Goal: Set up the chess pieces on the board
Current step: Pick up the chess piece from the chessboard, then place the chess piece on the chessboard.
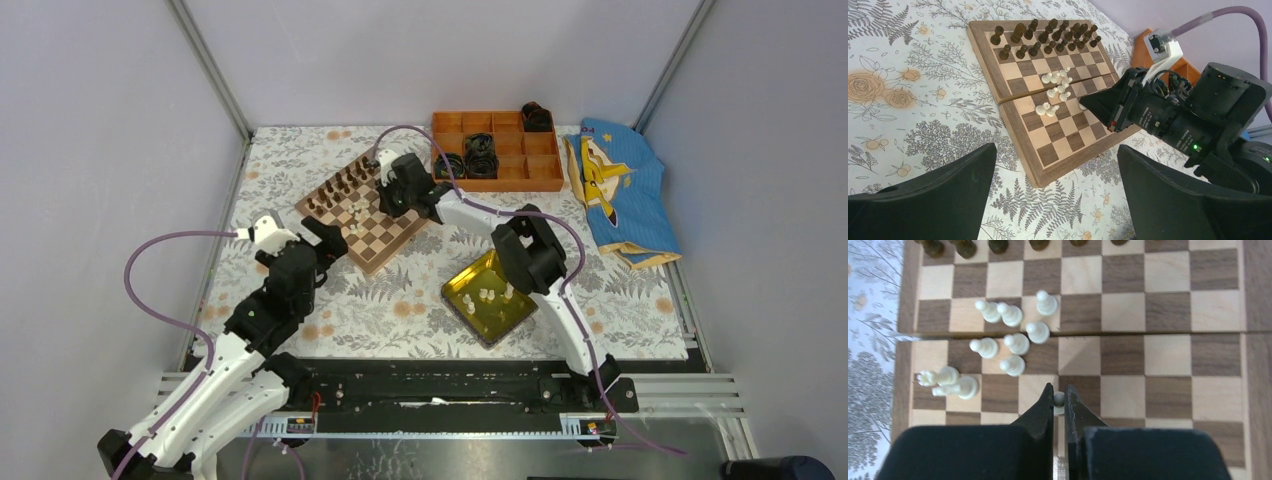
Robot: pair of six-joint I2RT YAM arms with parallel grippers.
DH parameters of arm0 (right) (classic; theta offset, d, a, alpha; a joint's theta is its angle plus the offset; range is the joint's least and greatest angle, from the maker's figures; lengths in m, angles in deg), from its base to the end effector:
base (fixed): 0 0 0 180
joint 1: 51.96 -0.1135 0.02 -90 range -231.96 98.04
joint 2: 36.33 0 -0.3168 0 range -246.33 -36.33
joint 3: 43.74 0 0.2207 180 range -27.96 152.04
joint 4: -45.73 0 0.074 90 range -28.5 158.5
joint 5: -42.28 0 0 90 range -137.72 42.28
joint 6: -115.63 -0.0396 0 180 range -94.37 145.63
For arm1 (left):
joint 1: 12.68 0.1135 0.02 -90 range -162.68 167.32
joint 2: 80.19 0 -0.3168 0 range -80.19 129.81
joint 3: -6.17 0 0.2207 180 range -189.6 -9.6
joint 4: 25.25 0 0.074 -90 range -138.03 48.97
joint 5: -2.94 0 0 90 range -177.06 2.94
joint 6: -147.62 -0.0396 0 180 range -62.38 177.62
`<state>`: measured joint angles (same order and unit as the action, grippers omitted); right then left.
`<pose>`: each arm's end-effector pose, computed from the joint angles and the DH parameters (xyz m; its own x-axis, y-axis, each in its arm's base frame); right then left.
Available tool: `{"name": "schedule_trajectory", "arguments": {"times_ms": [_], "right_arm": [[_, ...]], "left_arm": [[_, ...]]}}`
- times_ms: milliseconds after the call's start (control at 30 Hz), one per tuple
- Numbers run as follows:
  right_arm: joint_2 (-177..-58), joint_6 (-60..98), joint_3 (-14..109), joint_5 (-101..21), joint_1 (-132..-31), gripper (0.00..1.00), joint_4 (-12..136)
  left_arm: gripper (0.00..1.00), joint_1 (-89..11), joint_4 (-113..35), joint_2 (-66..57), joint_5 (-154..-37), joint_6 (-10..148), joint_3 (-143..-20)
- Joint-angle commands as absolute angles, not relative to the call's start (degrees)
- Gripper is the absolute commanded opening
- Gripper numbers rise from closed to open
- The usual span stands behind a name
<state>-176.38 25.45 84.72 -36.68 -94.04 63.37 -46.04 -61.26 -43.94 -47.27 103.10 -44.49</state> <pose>0.4236 0.3927 0.2175 -0.3649 -0.3253 -0.8724 -0.7807 0.6175 0.0963 0.0769 -0.0203 0.3173 -0.1625 -0.5490 -0.8199 -0.2714 0.8238 -0.4977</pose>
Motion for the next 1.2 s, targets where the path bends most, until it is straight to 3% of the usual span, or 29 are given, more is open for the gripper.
{"name": "schedule_trajectory", "arguments": {"times_ms": [0,533,1167], "right_arm": [[-169.05,28.95,78.98,-41.96,-94.67,0.0,58.86],[-161.71,32.52,63.2,-55.38,-94.46,0.0,42.43],[-164.07,30.11,65.05,-57.58,-90.05,0.0,41.54]], "left_arm": [[0.99,-46.34,-60.54,-44.43,-47.07,103.59,-44.05],[0.99,-46.33,-60.64,-45.5,-47.42,103.59,-43.26],[0.99,-46.34,-60.68,-45.26,-47.16,103.24,-43.11]]}}
